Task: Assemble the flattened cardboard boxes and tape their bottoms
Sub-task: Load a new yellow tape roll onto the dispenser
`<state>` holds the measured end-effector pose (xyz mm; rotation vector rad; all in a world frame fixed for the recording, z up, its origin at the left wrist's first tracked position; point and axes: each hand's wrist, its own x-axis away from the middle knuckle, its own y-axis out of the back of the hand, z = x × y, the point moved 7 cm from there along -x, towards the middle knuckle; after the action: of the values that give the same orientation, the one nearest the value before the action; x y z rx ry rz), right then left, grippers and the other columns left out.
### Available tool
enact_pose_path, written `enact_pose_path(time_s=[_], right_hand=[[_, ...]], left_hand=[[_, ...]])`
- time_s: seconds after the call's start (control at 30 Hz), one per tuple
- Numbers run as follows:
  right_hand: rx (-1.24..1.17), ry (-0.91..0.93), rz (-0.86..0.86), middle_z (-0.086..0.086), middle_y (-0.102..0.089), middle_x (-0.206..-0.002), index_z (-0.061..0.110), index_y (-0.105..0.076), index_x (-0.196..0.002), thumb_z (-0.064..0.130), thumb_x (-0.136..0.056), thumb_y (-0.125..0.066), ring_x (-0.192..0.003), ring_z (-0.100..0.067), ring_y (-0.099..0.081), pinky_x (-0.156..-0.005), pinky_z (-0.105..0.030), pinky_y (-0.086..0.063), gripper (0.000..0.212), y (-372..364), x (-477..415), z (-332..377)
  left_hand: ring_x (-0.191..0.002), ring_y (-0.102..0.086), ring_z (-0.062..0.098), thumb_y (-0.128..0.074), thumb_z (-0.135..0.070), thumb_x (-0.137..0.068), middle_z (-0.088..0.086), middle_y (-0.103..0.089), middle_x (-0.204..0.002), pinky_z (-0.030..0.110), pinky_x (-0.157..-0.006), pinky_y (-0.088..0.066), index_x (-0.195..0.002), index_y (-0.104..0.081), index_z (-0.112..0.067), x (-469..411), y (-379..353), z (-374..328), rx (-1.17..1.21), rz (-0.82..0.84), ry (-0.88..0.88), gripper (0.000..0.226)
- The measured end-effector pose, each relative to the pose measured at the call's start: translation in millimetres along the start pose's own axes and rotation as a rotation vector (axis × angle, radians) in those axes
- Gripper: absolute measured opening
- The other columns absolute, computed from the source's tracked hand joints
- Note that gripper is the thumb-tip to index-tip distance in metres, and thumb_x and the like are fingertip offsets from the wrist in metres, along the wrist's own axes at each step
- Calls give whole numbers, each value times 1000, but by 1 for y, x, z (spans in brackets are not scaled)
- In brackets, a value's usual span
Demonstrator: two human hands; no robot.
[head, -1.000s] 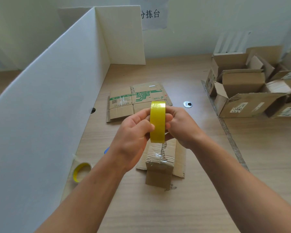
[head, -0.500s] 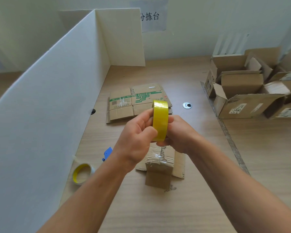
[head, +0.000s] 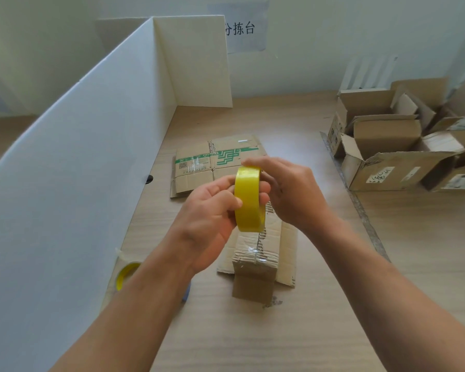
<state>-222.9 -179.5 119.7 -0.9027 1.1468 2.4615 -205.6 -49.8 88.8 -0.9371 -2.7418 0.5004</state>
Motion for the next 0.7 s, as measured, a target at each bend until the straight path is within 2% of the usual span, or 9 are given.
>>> enact_pose_path(time_s=[0.2,0.37,0.57,0.7], right_hand=[[-5,-92,-14,-14,-74,-98,4,-71,-114,-2,-90,-68,-89,-33,-72,-74,-49,-59,25,-9,9,-7],[-55,-231,-7,-10,-75,-94,9,-69,-117,5,-92,-70,-80,-26,-69,-72,-44,-56,25,-12,4,-15],[-142,-354,65,-8,-74,-103,14,-69,-118,6,-92,-67,-96,-27,-69,-83,-44,-55,27,-22,1,-25],[-170,-415,92,-7,-74,-101,14,-70,-115,7,-90,-67,-94,-26,-68,-83,-44,-54,26,-24,-3,-28]], left_hand=[[-101,-70,22,-48,-1,-74,15,-73,-110,39,-91,-56,-116,-63,-5,3,-1,8,0,-48,-13,46],[-103,-70,20,-45,2,-73,10,-74,-109,34,-94,-55,-117,-61,-10,1,-8,1,-48,-47,-82,49],[-108,-68,19,-45,1,-76,7,-73,-114,36,-97,-54,-119,-60,-14,1,-8,-3,-119,-32,-115,48],[-112,-67,19,-43,3,-77,4,-72,-119,34,-95,-54,-122,-58,-20,-2,-9,-5,-195,-12,-149,52]])
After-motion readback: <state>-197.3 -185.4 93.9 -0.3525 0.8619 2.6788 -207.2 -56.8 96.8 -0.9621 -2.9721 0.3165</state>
